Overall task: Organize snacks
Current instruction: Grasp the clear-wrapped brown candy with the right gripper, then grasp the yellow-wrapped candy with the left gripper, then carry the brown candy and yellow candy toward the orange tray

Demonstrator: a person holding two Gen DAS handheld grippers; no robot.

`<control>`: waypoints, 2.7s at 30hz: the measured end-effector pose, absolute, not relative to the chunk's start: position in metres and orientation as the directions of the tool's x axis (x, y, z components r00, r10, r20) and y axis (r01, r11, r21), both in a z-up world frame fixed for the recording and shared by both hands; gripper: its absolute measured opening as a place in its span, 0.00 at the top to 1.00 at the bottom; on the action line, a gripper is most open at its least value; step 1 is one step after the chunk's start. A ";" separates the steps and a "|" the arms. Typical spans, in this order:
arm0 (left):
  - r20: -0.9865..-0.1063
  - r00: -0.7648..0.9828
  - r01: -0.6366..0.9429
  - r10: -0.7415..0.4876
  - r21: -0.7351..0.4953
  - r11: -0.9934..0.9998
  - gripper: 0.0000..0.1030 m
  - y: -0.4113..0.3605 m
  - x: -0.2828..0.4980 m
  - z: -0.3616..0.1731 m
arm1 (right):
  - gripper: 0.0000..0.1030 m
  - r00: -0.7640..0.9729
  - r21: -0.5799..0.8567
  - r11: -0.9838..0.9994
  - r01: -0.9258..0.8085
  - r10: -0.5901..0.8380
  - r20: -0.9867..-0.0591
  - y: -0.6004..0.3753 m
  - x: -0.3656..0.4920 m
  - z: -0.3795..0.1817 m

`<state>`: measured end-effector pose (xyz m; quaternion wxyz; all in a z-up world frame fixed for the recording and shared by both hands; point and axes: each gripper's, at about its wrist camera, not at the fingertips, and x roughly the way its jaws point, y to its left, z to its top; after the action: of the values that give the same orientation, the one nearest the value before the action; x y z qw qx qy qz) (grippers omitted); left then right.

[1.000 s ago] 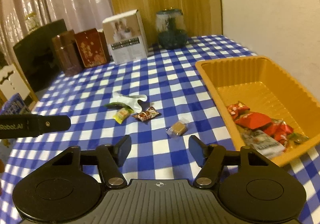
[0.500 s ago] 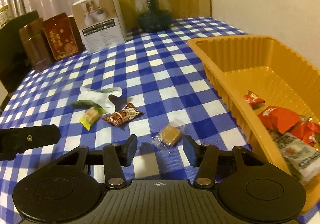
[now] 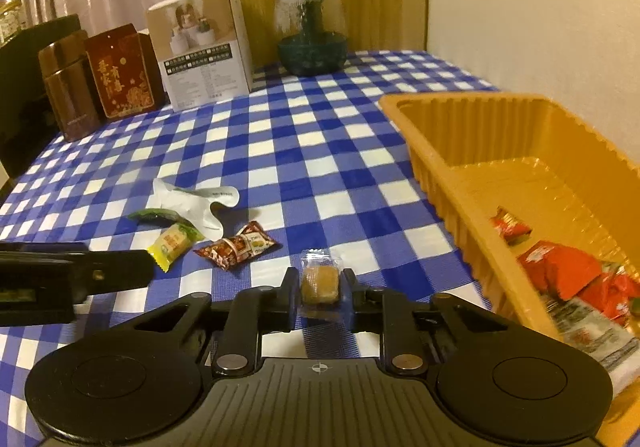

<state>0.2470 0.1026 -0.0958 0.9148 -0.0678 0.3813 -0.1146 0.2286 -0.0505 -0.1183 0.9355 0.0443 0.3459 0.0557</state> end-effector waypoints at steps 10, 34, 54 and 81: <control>-0.681 0.700 0.178 -0.217 -0.128 0.976 0.59 0.094 0.270 -0.108 | 0.79 0.742 0.149 0.987 -0.060 0.144 -0.655 -0.057 0.227 -0.119; -0.688 0.704 0.217 -0.174 -0.024 0.976 0.73 0.085 0.293 -0.132 | 0.79 0.729 0.166 0.984 -0.065 0.161 -0.666 -0.053 0.227 -0.123; -0.738 0.663 0.067 -0.121 -0.102 0.992 0.81 0.086 0.254 -0.121 | 0.79 0.731 0.162 0.981 -0.110 0.190 -0.656 -0.055 0.218 -0.115; -0.705 0.709 -0.106 -0.023 -0.140 0.984 0.81 0.053 0.100 -0.044 | 0.79 0.726 0.219 0.958 -0.187 0.285 -0.626 -0.092 0.105 -0.044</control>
<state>0.1004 0.0532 -0.0436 0.9205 -0.0852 0.3808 0.0226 0.1046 -0.0919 -0.0438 0.9262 0.0704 0.3477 0.1275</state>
